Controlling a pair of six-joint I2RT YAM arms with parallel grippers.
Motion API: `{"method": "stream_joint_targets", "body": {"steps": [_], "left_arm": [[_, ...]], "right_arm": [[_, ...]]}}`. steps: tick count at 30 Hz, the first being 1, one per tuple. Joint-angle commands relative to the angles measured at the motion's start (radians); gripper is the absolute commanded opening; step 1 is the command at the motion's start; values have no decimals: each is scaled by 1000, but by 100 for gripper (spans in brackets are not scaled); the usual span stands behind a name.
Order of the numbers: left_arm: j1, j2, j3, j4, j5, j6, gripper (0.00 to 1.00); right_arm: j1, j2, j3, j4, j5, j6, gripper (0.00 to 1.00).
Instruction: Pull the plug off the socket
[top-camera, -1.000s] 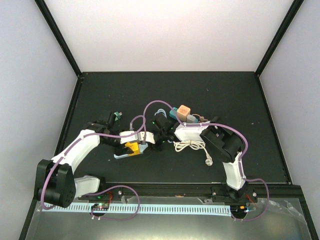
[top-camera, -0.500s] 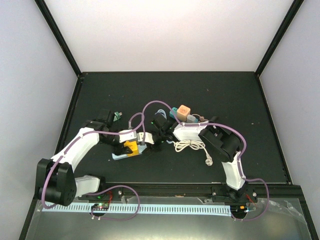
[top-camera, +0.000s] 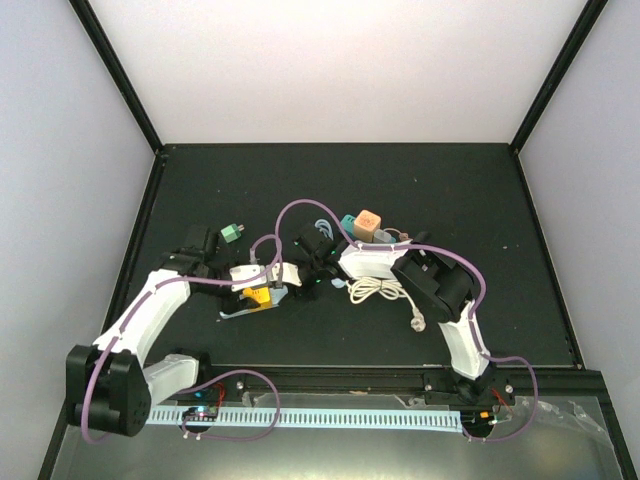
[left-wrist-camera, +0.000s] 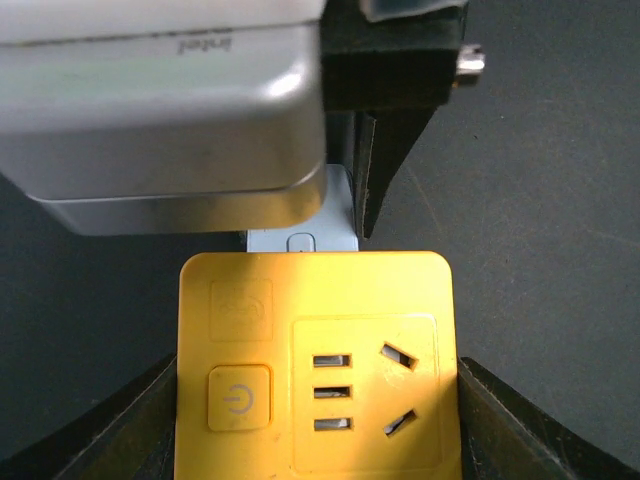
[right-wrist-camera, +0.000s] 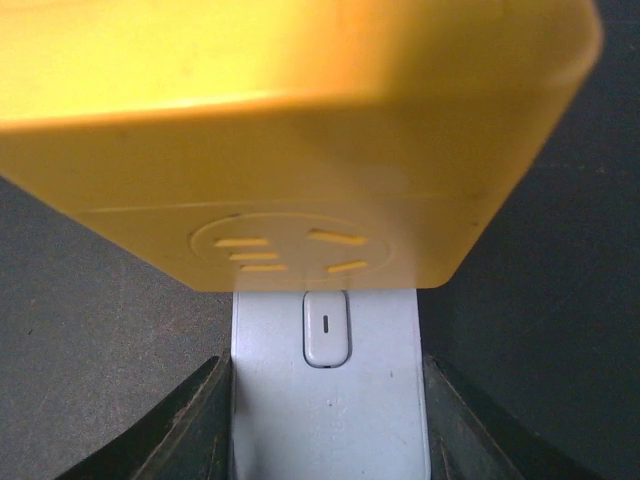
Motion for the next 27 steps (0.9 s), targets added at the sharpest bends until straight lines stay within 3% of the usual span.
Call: {"method": "stream_joint_targets", "body": {"steps": [1, 7, 14, 22, 27], "left_arm": [[-7, -64, -14, -1, 126, 41, 26], [24, 77, 107, -121, 238, -75, 26], [83, 152, 194, -214, 328, -42, 26], [96, 52, 158, -161, 149, 0, 26], [215, 95, 217, -139, 183, -29, 26]], "right_arm": [[-14, 71, -3, -98, 156, 7, 1], [-12, 77, -1, -94, 185, 5, 1], [-13, 80, 2, -101, 196, 9, 1], [-12, 89, 26, -121, 191, 14, 1], [-13, 99, 66, -169, 195, 4, 1]]}}
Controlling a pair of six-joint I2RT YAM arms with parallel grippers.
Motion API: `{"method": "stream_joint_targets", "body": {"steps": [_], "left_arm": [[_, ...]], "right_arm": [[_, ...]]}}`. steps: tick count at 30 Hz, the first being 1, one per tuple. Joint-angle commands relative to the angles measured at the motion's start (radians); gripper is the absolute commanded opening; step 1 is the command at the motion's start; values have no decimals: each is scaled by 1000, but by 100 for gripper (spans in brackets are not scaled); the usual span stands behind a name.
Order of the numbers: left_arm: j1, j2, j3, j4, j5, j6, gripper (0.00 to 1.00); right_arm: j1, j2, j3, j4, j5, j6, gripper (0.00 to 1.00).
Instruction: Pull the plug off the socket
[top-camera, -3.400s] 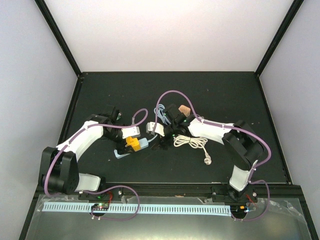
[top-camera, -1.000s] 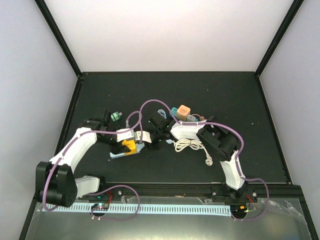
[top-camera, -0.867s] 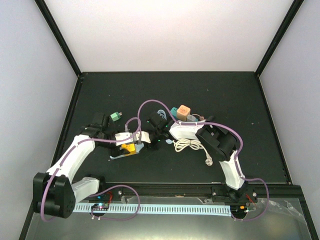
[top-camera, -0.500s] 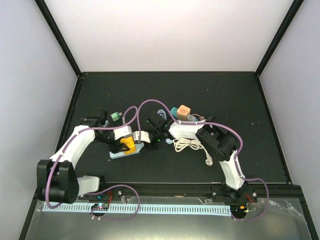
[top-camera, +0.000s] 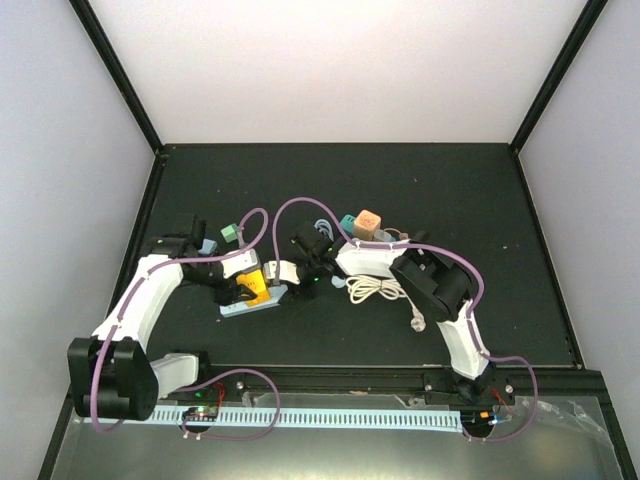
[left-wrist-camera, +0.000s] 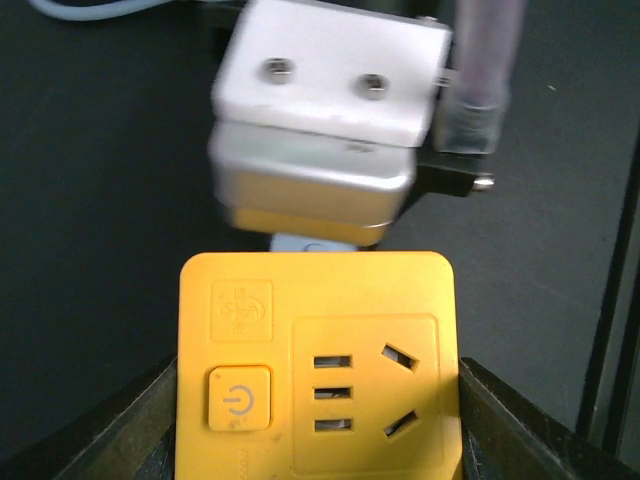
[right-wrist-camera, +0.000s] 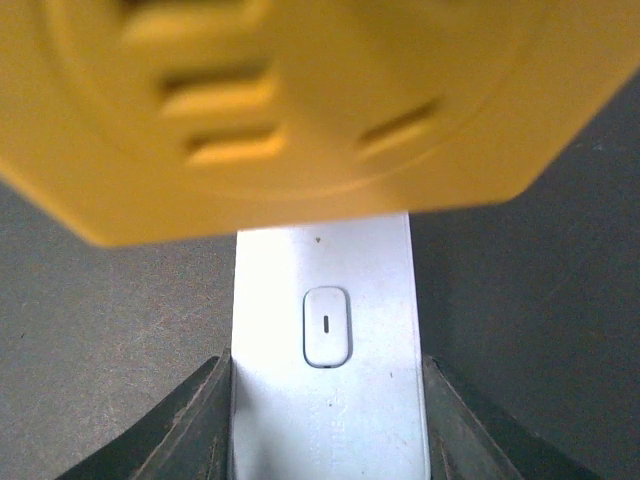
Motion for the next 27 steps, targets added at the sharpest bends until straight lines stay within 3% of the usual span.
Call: {"method": "stream_joint_targets", "body": {"steps": [1, 10, 17, 18, 22, 27], "left_arm": [[121, 52, 96, 25, 96, -1, 27], [340, 264, 226, 318, 82, -387, 28], [391, 402, 316, 374, 15, -499, 28], [400, 418, 325, 389, 5, -514, 28], [417, 498, 378, 399, -34, -543, 28], [418, 585, 412, 409, -56, -553, 29]], "right_arm": [[-14, 83, 30, -117, 169, -26, 1], [-15, 184, 320, -439, 249, -121, 6], [-21, 261, 449, -552, 277, -156, 18], [-21, 262, 453, -553, 279, -151, 23], [-22, 253, 459, -567, 293, -139, 60], [-25, 203, 480, -599, 296, -156, 82]]}}
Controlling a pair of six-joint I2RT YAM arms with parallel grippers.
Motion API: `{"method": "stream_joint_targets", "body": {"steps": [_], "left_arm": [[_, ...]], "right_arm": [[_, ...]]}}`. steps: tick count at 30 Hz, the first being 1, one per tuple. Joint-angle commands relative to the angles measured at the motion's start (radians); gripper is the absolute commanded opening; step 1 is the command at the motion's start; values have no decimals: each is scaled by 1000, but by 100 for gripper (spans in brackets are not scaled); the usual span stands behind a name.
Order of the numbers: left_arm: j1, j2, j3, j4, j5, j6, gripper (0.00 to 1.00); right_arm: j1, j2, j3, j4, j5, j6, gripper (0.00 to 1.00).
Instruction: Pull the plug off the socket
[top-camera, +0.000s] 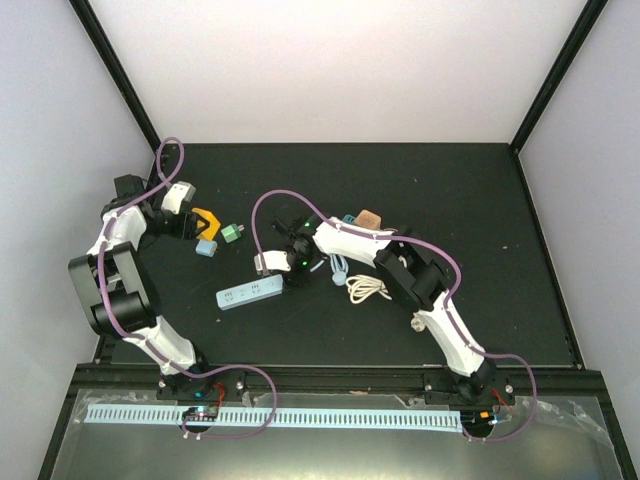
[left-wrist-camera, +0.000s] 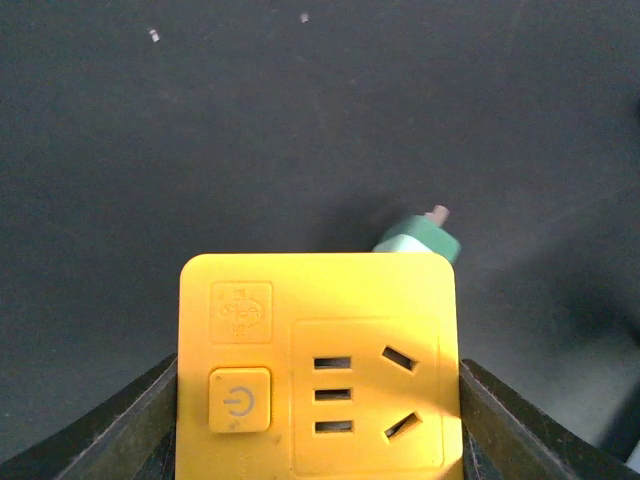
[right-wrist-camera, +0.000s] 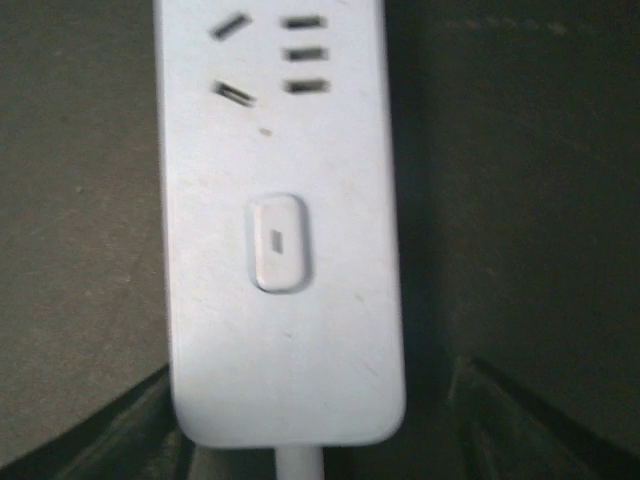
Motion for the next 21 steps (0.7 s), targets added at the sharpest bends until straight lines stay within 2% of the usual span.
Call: {"method": "stream_joint_targets", "body": {"steps": [1, 4, 7, 10, 14, 21], "left_arm": [[7, 59, 52, 40, -16, -43, 29], [7, 94, 62, 44, -17, -52, 30], [8, 127, 83, 23, -2, -52, 31], [14, 166, 118, 1, 20, -63, 32], [31, 221, 189, -41, 120, -66, 34], [34, 346, 317, -123, 233, -73, 37]], "right_arm": [[-11, -10, 26, -93, 84, -8, 88], [-18, -25, 68, -141, 78, -30, 91], [-32, -48, 82, -171, 88, -67, 88], [-53, -59, 81, -195, 125, -112, 78], [-90, -60, 77, -208, 178, -162, 64], [-102, -45, 51, -181, 279, -240, 53]]}}
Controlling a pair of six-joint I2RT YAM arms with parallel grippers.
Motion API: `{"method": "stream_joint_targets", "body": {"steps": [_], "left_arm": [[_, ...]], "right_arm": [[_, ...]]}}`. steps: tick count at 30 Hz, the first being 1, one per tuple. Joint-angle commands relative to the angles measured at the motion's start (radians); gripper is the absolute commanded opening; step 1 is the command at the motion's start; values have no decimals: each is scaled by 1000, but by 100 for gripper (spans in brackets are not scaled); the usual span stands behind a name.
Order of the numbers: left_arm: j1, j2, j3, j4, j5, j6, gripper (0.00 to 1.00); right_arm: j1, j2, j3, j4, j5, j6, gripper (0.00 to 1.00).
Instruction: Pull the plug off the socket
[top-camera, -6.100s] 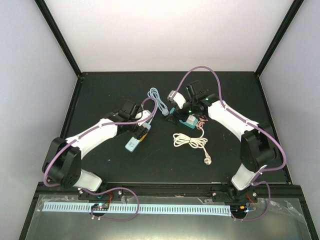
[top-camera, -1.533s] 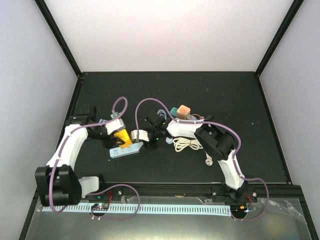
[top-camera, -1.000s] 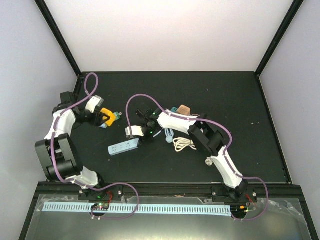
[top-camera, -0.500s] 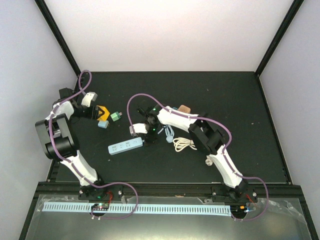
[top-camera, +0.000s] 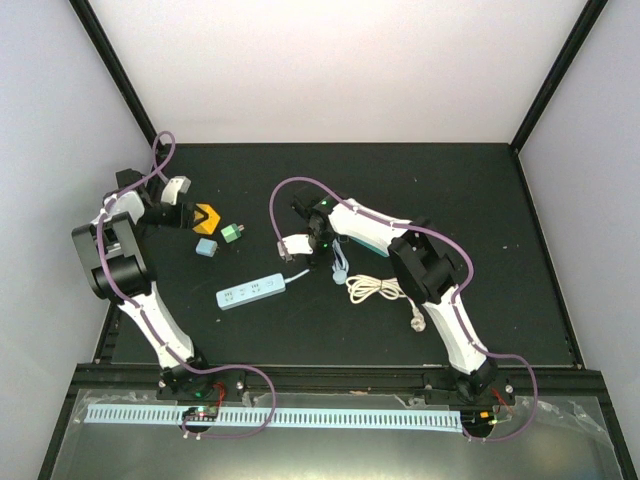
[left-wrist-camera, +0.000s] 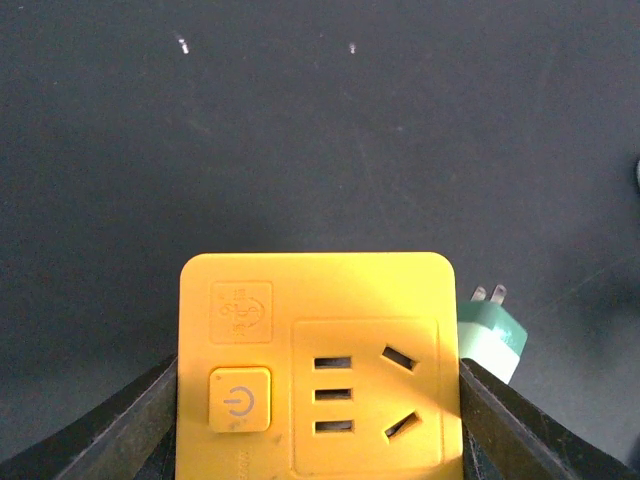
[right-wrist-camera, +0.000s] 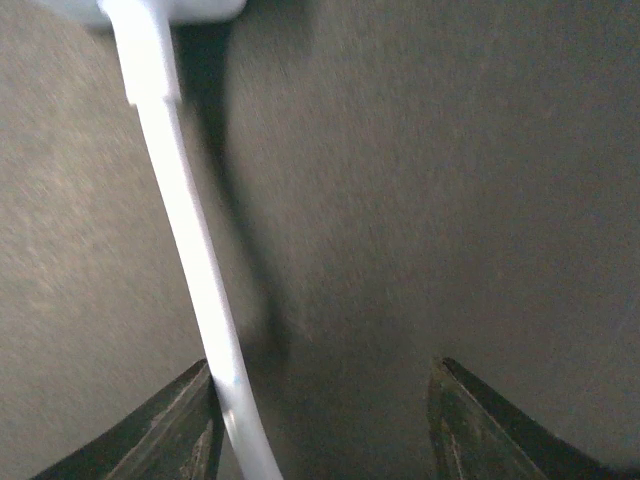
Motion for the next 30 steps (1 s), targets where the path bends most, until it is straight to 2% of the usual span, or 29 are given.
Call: {"method": "stream_joint_targets", "body": {"steps": [1, 6, 8, 11, 13, 14, 21, 26, 30], "left_arm": [[9, 87, 107, -86, 130, -19, 38], [40, 154, 144, -67, 125, -102, 49], [46, 165, 159, -70, 106, -117, 63], [47, 151, 147, -54, 65, -124, 79], [47, 134, 132, -36, 34, -126, 94], [47, 125, 123, -31, 29, -123, 98], [32, -6, 18, 8, -15, -79, 99], [20, -108, -45, 11, 6, -49, 99], [3, -186, -90, 14, 18, -28, 99]], "right_arm": [[4, -13, 7, 7, 100, -65, 51], [2, 17, 41, 11, 122, -67, 38], [0, 19, 41, 24, 130, -67, 33], [0, 20, 46, 49, 152, -76, 27], [-1, 25, 60, 60, 167, -84, 25], [-4, 32, 74, 58, 173, -88, 24], [-24, 139, 241, 29, 258, -139, 22], [-59, 256, 420, 0, 322, -194, 19], [-100, 305, 480, 41, 365, -256, 17]]}}
